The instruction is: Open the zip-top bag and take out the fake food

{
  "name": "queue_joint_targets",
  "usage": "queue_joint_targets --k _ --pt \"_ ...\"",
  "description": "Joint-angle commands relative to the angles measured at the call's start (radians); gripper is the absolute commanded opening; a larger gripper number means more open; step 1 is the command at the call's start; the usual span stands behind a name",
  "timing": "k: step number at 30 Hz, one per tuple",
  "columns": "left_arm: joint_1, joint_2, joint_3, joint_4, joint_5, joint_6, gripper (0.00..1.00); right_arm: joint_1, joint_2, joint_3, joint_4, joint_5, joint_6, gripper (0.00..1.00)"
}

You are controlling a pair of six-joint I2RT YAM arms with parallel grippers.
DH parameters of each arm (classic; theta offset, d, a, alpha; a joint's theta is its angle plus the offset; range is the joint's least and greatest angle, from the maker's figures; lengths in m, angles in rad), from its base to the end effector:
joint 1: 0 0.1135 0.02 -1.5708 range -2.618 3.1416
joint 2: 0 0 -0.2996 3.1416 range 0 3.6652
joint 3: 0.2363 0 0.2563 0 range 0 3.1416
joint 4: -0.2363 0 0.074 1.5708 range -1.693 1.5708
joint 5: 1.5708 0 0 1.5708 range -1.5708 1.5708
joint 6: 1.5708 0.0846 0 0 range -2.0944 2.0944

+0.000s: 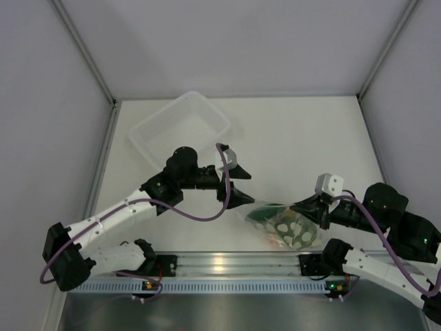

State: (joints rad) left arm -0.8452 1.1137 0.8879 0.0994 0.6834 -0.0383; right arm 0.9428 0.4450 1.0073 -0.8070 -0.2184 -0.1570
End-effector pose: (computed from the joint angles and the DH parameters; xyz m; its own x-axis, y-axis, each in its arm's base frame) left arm 0.1475 -0.2468 0.3674 -0.1217 0.0925 -0.9882 0.9918 0.0495 -0.1175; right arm 0.0324 0.0758 0.3881 0.0022 -0.2567 -0.9665 -0.9245 0.3679 -0.0998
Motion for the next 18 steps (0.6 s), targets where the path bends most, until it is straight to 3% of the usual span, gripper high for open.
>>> queue_joint_targets --k 1,15,18 --pt "0.0 0.02 -0.009 0.071 0.041 0.0 0.82 0.01 -0.005 0.008 0.117 -0.018 -0.01 0.0" --pt "-0.023 0.077 -0.026 0.134 0.057 -0.015 0.76 0.011 -0.017 -0.004 0.155 -0.067 -0.001 0.0" --pt "-0.044 0.104 -0.004 0.134 0.076 -0.015 0.66 0.01 -0.011 -0.009 0.166 -0.062 0.001 0.0"
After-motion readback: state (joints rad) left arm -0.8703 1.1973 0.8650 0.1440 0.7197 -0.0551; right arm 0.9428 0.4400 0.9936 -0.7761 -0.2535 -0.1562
